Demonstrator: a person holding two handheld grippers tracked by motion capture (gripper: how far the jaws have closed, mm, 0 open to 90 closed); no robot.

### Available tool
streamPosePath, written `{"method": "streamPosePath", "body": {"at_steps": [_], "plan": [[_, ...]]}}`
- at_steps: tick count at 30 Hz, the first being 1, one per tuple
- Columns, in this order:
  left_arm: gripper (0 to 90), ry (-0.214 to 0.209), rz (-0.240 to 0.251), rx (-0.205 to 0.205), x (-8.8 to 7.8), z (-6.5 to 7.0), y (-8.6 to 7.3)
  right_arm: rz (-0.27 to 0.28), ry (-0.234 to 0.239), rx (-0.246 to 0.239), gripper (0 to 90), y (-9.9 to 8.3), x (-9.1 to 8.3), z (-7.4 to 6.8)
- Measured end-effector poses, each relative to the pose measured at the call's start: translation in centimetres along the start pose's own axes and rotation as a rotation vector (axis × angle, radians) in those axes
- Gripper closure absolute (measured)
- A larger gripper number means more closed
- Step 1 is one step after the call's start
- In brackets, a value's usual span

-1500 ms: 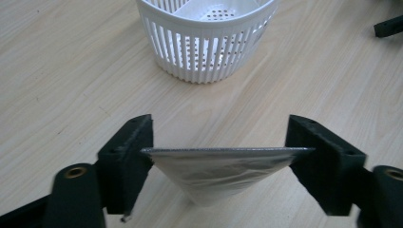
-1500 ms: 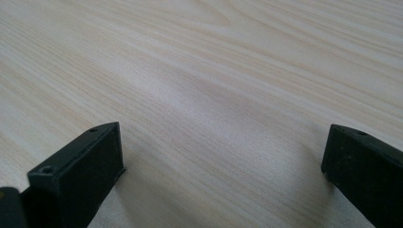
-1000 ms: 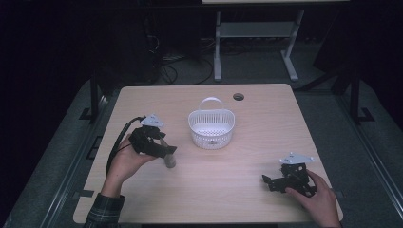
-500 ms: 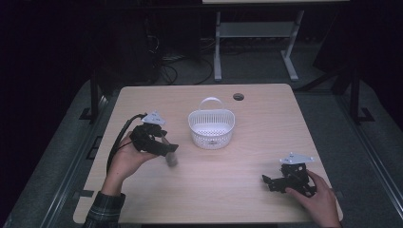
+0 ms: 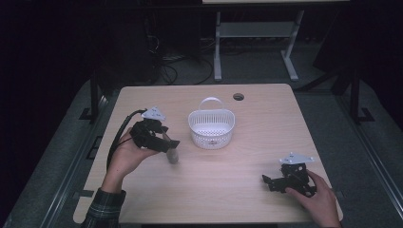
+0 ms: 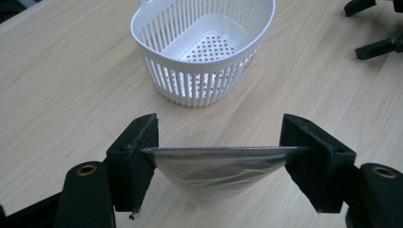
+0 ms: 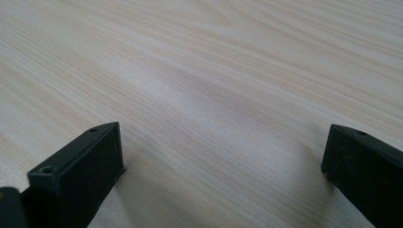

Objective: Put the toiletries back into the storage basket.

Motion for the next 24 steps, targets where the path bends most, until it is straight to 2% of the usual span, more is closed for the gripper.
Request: {"method": "streamPosePath", "body": {"at_steps": [24], "plan": [[29.5,-0.009,0.033,0.004,-0.6,-0.3,2.4,-0.001,0.001,0.0,0.0,0.0,0.0,0.0]]}}
Point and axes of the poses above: each handheld gripper's, and its own axes: x roughly forward along the jaws, y roughly out of its top, z roughly to its right, the point moved 3 cm from there along x, roughly forward along the jaws, and after that the axes turned 9 degrees about y, right-handed, at the moved point
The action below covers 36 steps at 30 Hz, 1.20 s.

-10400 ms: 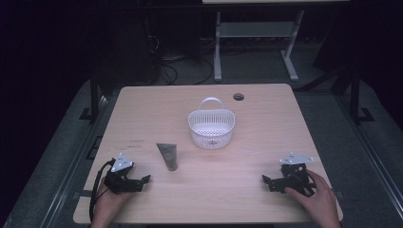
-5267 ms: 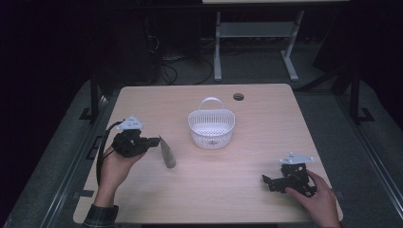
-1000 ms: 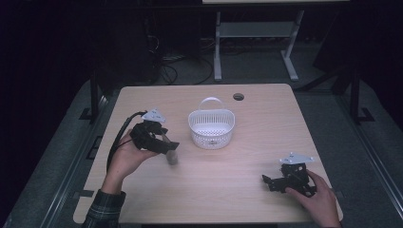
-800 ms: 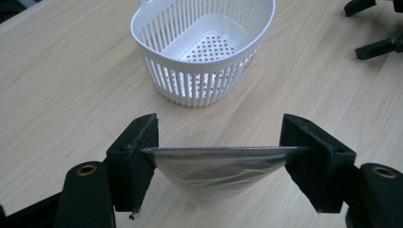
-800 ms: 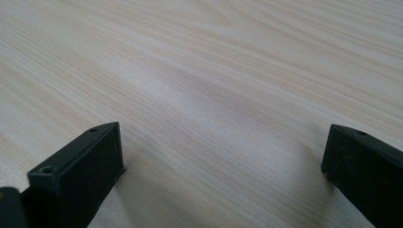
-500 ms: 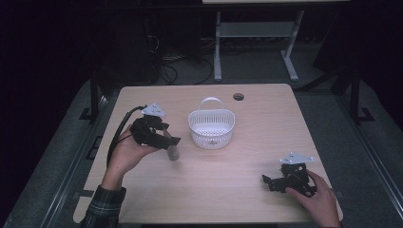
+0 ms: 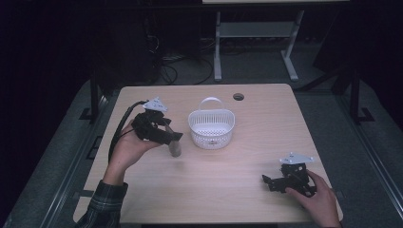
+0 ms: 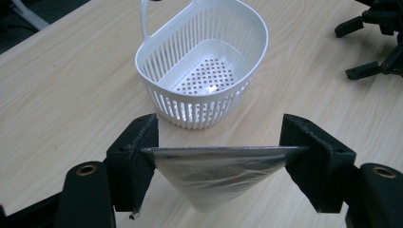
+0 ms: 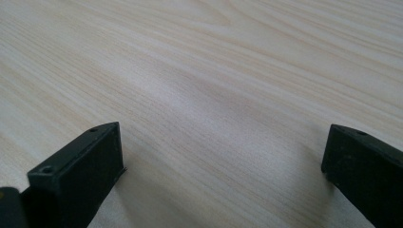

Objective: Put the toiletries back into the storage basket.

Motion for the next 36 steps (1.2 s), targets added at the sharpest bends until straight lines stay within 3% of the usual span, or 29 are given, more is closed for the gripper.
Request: {"method": "streamPosePath", "body": {"at_steps": [14,36], "plan": [[29.5,-0.019,0.025,-0.014,-0.2,-0.3,1.5,0.0,0.0,0.0,0.0,0.0,0.0,0.0],[29.5,-0.027,0.069,0.004,-0.9,-0.8,4.8,0.0,0.0,0.0,0.0,0.0,0.0,0.0]]}}
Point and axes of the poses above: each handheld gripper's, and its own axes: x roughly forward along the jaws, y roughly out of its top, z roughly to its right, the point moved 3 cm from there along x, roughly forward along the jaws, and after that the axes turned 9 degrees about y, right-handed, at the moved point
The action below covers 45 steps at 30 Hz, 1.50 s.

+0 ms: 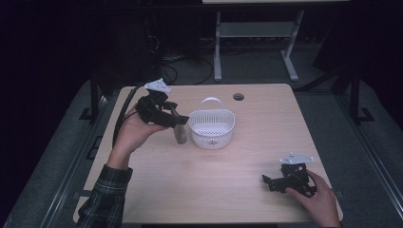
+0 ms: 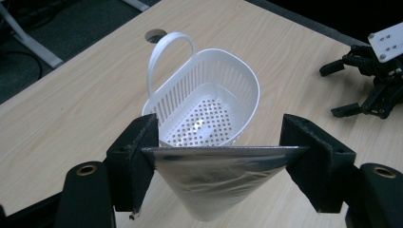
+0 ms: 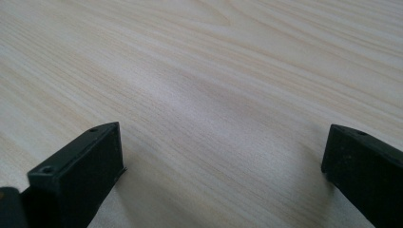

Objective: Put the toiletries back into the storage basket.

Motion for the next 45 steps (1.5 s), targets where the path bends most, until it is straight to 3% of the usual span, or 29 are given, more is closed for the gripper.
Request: {"method": "streamPosePath", "body": {"at_steps": [20,45], "plan": [[29.5,0.001,0.043,0.004,0.2,-0.2,3.1,0.001,-0.001,0.0,0.0,0.0,0.0,0.0],[29.5,0.006,0.055,0.032,4.4,-0.1,4.6,0.0,0.0,0.0,0.0,0.0,0.0,0.0]]}}
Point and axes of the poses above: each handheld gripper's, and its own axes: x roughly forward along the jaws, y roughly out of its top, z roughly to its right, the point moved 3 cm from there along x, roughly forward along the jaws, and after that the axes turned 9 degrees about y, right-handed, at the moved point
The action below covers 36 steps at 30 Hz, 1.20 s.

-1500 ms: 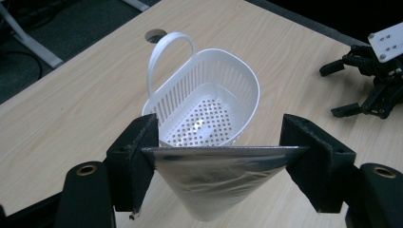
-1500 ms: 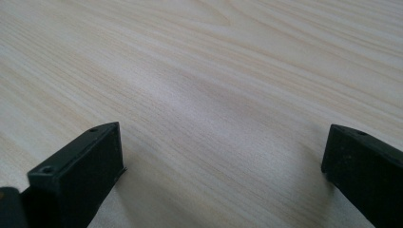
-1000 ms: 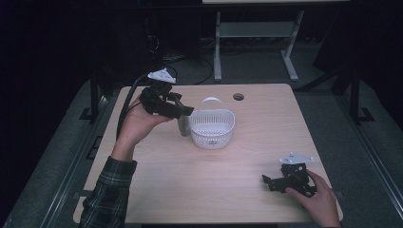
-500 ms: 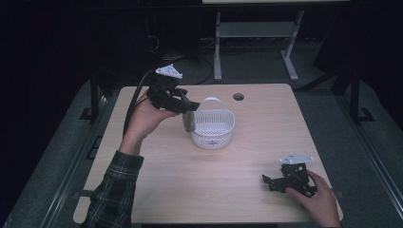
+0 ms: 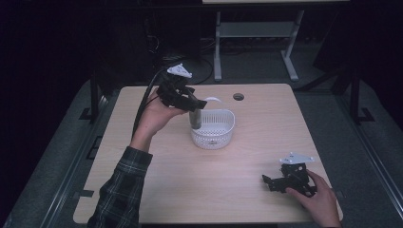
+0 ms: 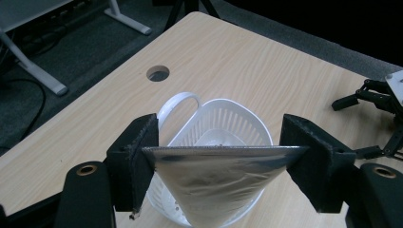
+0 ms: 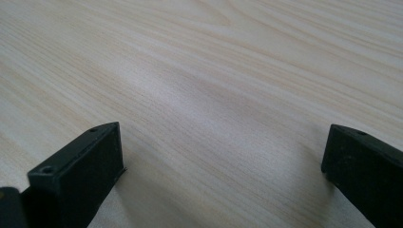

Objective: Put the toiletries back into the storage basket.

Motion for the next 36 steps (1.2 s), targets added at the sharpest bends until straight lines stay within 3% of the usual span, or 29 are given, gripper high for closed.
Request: {"method": "streamPosePath", "body": {"at_steps": [10,36], "plan": [[29.5,0.0,-0.009,0.01,1.6,0.2,-0.4,0.0,0.0,0.0,0.0,0.0,0.0,0.0],[29.5,0.001,-0.06,0.003,5.0,0.4,-3.2,0.001,0.0,0.001,0.0,0.0,0.0,0.0]]}}
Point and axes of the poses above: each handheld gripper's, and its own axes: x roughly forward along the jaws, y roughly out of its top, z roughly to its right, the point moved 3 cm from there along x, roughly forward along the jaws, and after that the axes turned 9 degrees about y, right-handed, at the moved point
